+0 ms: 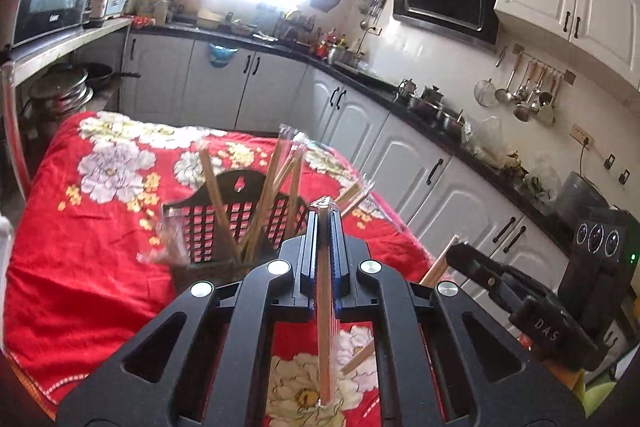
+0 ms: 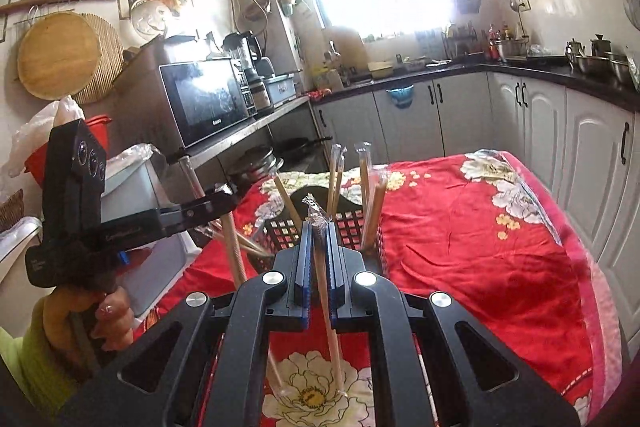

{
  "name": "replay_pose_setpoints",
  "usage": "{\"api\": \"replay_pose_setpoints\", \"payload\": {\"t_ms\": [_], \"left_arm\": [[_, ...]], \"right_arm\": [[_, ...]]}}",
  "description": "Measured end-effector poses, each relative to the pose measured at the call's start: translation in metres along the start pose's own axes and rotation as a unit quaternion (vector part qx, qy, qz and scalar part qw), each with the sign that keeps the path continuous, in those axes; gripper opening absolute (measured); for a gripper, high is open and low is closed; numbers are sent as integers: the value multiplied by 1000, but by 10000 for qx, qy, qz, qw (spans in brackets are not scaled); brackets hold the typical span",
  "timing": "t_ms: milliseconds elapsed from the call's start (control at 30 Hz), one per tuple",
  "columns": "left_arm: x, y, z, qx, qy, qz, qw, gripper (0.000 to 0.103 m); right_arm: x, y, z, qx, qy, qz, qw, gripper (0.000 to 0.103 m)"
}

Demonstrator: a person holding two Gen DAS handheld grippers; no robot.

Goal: Organize utensils
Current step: 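Raise the held chopsticks upright with both tools and carry them above the basket, then lower the held chopsticks into the black basket with both tools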

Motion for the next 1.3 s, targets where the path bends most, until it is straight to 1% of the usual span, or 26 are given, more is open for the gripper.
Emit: {"api": "replay_pose_setpoints", "payload": {"t_ms": [200, 433, 700, 800, 967, 1133, 1300], "left_arm": [[-8, 33, 10, 184, -9, 314, 9993, 3], [-18, 78, 12, 344, 149, 703, 9968, 3], [-25, 123, -2, 477, 573, 1120, 9909, 3], [-26, 134, -11, 518, 754, 1243, 9880, 3], [-27, 146, -22, 709, 1180, 1513, 9789, 3], [-18, 146, -37, 662, 1347, 1522, 9769, 3], [-3, 136, -52, 695, 1572, 1515, 9734, 3]], "right_arm": [[-4, 25, -8, -145, 76, 228, 9996, 6], [-3, 62, -21, -328, 159, 531, 9979, 6], [7, 101, -34, -425, 227, 819, 9955, 6], [13, 115, -38, -514, 205, 898, 9944, 6], [27, 133, -40, -549, 182, 1034, 9930, 6], [45, 143, -33, -534, 152, 1100, 9924, 6], [67, 138, -26, -628, 2, 1054, 9924, 6]]}}
Point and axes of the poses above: each gripper's, at about its wrist camera, not at the fingertips, and x roughly the way its jaws point, z to its right, y to its top, the point moved 8 cm from there along x, roughly the way its jaws point, and after that the axes turned 3 degrees about -y, right-handed, at the moved point
